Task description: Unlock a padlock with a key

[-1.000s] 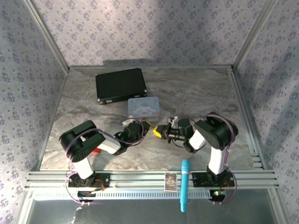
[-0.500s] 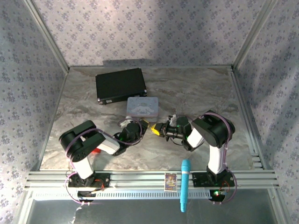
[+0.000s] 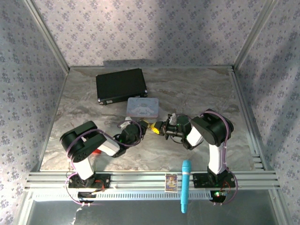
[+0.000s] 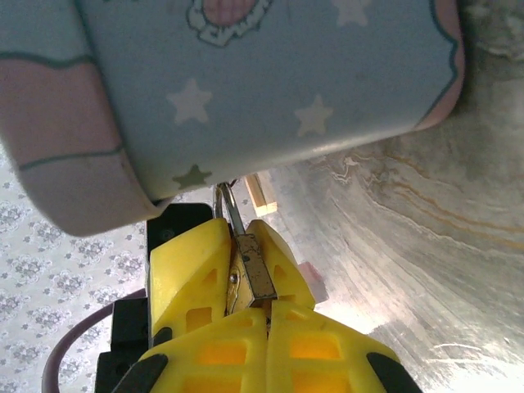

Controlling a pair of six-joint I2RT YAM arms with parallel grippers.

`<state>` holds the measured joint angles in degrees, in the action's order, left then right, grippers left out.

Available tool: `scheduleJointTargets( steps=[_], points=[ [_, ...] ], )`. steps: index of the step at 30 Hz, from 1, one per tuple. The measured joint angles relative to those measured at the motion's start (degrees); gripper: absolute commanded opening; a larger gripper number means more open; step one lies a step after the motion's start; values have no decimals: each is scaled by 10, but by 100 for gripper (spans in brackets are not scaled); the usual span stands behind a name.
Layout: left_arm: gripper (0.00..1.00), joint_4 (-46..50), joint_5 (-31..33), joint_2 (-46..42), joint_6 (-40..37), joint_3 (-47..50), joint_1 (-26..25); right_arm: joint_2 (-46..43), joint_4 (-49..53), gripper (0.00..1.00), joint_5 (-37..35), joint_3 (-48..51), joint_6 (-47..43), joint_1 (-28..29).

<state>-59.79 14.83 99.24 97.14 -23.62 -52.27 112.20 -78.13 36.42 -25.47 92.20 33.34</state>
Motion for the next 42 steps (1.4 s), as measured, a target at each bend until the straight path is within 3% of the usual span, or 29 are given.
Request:
scheduleJointTargets(
  steps=[5,10,16,23,26,29,32,42],
  points=[
    [0,7,2,0,5,1,0,-3,28,30,-6,-1,-11,5],
    [0,31,-26,-14,4,1,-4,-29,31,33,-28,40,-16,11],
    [0,33,-61,-16,4,0,-7,-77,39,19,-58,76,-24,24],
    [0,35,-72,-15,4,0,-8,-101,52,10,-85,85,-31,37],
    [0,41,-72,-15,4,0,-8,-101,53,9,-100,88,-31,45],
    [0,44,-74,-15,4,0,-8,-101,51,19,-115,92,-30,53],
    [0,45,-79,-15,4,0,-9,-103,44,20,-123,103,-31,60],
    [0,43,-94,-15,4,-3,-15,-141,64,7,-134,124,-33,64]
  ],
)
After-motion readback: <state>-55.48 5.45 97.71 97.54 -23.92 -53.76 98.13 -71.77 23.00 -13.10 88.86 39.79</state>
